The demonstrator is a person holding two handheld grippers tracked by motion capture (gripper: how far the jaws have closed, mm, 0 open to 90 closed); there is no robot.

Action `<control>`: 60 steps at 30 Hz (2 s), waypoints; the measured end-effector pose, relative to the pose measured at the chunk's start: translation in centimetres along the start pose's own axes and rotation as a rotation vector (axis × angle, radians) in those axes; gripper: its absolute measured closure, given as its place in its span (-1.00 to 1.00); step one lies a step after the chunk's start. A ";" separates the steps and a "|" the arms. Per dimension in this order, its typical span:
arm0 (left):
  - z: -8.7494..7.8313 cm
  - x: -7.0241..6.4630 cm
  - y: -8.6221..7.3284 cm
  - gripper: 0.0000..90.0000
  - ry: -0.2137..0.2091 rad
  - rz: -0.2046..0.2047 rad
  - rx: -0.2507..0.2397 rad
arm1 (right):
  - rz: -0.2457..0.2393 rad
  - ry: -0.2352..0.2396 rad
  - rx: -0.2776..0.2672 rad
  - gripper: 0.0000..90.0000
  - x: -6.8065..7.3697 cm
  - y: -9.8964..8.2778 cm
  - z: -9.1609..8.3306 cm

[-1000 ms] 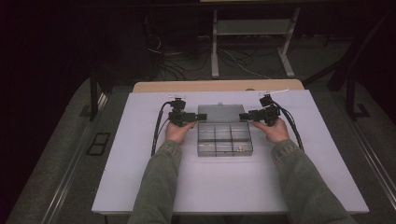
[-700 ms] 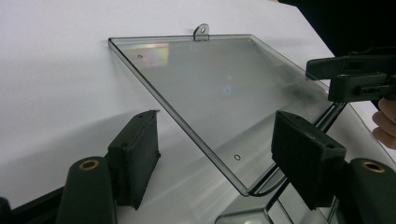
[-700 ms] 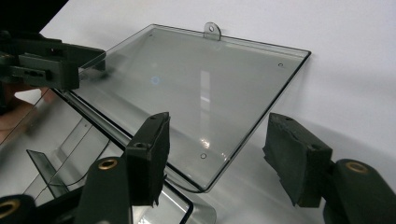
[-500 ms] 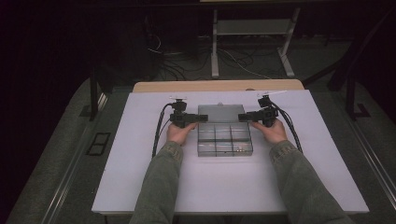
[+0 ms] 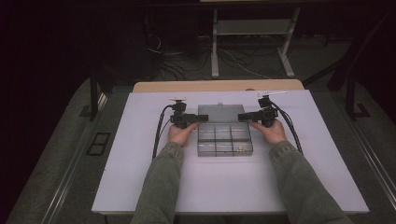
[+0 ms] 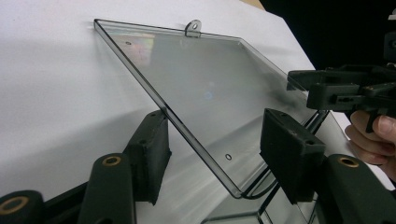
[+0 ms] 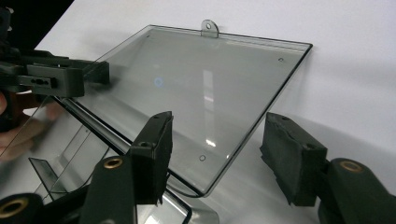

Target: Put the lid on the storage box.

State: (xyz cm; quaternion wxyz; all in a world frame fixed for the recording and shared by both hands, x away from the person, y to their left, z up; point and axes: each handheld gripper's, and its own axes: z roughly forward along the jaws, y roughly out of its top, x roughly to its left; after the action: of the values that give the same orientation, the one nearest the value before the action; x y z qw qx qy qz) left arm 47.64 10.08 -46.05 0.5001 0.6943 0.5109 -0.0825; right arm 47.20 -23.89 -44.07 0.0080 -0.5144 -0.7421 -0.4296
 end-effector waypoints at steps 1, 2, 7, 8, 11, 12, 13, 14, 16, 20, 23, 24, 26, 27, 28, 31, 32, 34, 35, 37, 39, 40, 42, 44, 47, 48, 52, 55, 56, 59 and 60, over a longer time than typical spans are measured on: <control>0.0 0.0 0.0 -0.06 -0.001 0.000 -0.001 | -0.002 -0.002 -0.001 -0.04 0.1 0.0 0.0; 0.0 0.0 -0.1 -0.05 -0.001 -0.003 -0.007 | 0.000 -0.005 -0.002 -0.04 0.1 0.0 0.0; -0.3 -0.2 0.0 0.06 0.013 0.013 -0.031 | -0.005 -0.007 -0.007 -0.04 0.2 0.0 0.0; -0.3 -0.3 0.1 0.08 0.017 0.017 -0.035 | -0.005 -0.008 -0.007 -0.04 0.3 0.0 -0.1; -0.5 -0.5 0.2 0.15 0.032 0.035 -0.041 | -0.009 -0.010 -0.006 -0.03 0.4 0.0 -0.2; -0.5 -0.6 0.2 0.16 0.035 0.038 -0.049 | -0.009 -0.010 -0.007 -0.03 0.4 0.1 -0.2; -0.6 -0.6 0.2 0.20 0.038 0.046 -0.053 | -0.017 -0.009 -0.006 0.00 0.5 0.1 -0.3; -0.6 -0.7 0.2 0.20 0.037 0.049 -0.056 | -0.017 -0.009 -0.006 0.00 0.5 0.1 -0.3; -0.7 -0.7 0.2 0.23 0.039 0.061 -0.061 | -0.022 -0.012 -0.008 0.02 0.6 0.1 -0.3; -0.9 -1.0 0.3 0.30 0.039 0.084 -0.069 | -0.029 0.002 -0.011 0.13 0.7 0.1 -0.4; -1.2 -1.2 0.4 0.36 0.043 0.111 -0.070 | -0.034 0.019 -0.013 0.21 0.7 0.1 -0.6; -1.2 -1.3 0.4 0.40 0.041 0.111 -0.074 | -0.035 0.022 -0.013 0.23 0.7 0.2 -0.6; -1.4 -1.5 0.5 0.43 0.044 0.120 -0.080 | -0.049 0.025 -0.017 0.28 0.7 0.2 -0.7; -1.5 -1.6 0.5 0.45 0.043 0.129 -0.083 | -0.052 0.026 -0.019 0.31 0.8 0.2 -0.8; -1.6 -1.7 0.5 0.50 0.043 0.135 -0.088 | -0.052 0.028 -0.017 0.37 0.9 0.1 -1.0; -2.0 -1.9 0.4 0.56 0.038 0.151 -0.101 | -0.063 0.027 -0.016 0.43 1.0 0.1 -1.2; -2.2 -1.9 0.4 0.59 0.035 0.156 -0.104 | -0.069 0.025 -0.019 0.46 1.0 0.1 -1.3; -2.4 -2.1 0.3 0.66 0.031 0.161 -0.115 | -0.075 0.024 -0.023 0.52 1.1 0.0 -1.5; -2.5 -2.2 0.3 0.68 0.031 0.166 -0.118 | -0.081 0.023 -0.027 0.55 1.1 0.0 -1.6; -2.7 -2.4 0.2 0.70 0.039 0.176 -0.119 | -0.094 0.021 -0.034 0.58 1.3 -0.2 -1.9; -2.8 -2.6 0.2 0.70 0.044 0.190 -0.116 | -0.097 0.017 -0.035 0.58 1.3 -0.2 -1.9; -2.7 -2.7 0.2 0.70 0.046 0.189 -0.119 | -0.108 0.007 -0.041 0.58 1.5 -0.3 -2.0; -2.7 -2.7 0.2 0.70 0.053 0.192 -0.117 | -0.117 0.003 -0.044 0.58 1.5 -0.4 -2.0; -2.7 -2.7 0.2 0.70 0.050 0.191 -0.117 | -0.116 0.004 -0.049 0.59 1.5 -0.5 -2.1; -2.7 -2.6 0.3 0.69 0.052 0.192 -0.110 | -0.118 0.001 -0.050 0.59 1.6 -0.5 -2.1; -2.6 -2.6 0.3 0.68 0.053 0.193 -0.111 | -0.119 0.000 -0.049 0.59 1.6 -0.5 -2.1; -2.4 -2.7 0.7 0.61 0.066 0.207 -0.096 | -0.114 0.009 -0.044 0.60 1.4 -0.5 -2.1; -2.2 -2.7 1.1 0.55 0.051 0.193 -0.107 | -0.116 0.015 -0.044 0.60 1.3 -0.5 -2.0; -2.1 -2.7 1.2 0.53 0.043 0.190 -0.113 | -0.113 0.016 -0.043 0.61 1.2 -0.5 -2.1; -1.8 -2.7 1.4 0.49 0.035 0.185 -0.129 | -0.121 0.016 -0.036 0.61 1.3 -0.5 -2.1; -1.8 -2.7 1.5 0.49 0.032 0.186 -0.138 | -0.121 0.016 -0.036 0.61 1.3 -0.5 -2.1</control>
State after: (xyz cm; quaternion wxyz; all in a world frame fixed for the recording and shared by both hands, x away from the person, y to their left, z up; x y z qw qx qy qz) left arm 46.86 9.82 -42.56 0.5438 0.7039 0.4567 0.0106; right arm 45.32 -24.35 -42.44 -0.0212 -0.4654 -0.7638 -0.4467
